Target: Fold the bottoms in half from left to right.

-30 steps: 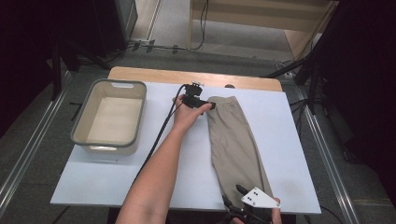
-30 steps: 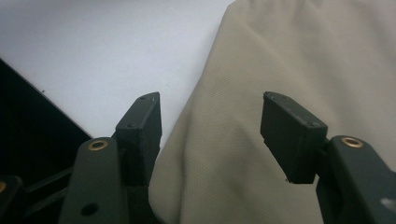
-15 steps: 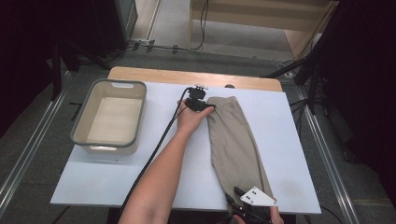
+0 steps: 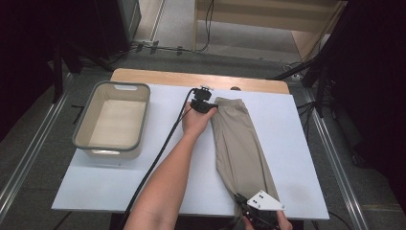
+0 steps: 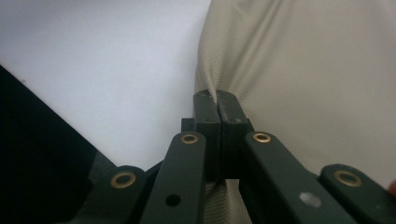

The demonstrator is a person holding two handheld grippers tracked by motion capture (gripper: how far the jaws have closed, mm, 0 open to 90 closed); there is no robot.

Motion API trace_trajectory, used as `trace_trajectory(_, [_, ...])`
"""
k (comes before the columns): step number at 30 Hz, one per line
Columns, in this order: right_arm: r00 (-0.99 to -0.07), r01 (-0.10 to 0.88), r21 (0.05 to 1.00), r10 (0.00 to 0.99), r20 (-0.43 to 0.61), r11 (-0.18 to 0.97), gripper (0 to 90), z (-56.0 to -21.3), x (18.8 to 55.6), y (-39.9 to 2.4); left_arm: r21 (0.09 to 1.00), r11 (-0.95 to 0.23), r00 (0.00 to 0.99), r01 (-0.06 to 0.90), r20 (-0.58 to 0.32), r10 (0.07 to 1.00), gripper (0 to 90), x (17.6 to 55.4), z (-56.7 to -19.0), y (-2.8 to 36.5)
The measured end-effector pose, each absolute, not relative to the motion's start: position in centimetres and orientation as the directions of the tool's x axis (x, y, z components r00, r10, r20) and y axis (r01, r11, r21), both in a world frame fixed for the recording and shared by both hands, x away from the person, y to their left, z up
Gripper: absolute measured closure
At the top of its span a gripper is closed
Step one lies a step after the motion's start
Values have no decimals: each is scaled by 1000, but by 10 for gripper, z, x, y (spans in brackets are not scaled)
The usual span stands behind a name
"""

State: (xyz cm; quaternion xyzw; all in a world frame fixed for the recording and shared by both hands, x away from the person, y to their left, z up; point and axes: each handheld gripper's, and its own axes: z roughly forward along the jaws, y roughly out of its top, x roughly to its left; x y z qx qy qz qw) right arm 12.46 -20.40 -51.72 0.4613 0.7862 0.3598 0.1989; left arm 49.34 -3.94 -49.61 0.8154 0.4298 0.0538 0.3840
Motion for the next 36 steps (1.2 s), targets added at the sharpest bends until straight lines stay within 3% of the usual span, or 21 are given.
trace_trajectory(13, [-549, 552, 765, 835, 33, 332, 877, -505, 133, -168, 681, -344, 616, 646, -199, 762, 842, 501, -476, -13])
trace_trajectory(32, [-643, 495, 784, 765, 41, 374, 873, -491, 156, -69, 686, -312, 575, 657, -187, 797, 839, 509, -465, 54])
trace_trajectory(33, [-651, 500, 781, 757, 54, 374, 865, -492, 158, -66, 688, -310, 574, 657, -189, 797, 816, 509, -466, 55])
trace_trajectory(34, [-661, 500, 777, 748, 58, 382, 813, -492, 159, -65, 691, -306, 571, 655, -187, 799, 732, 508, -466, 56])
trace_trajectory(36, [-688, 485, 784, 722, 70, 387, 522, -492, 159, -64, 700, -288, 564, 653, -196, 802, 431, 506, -464, 57])
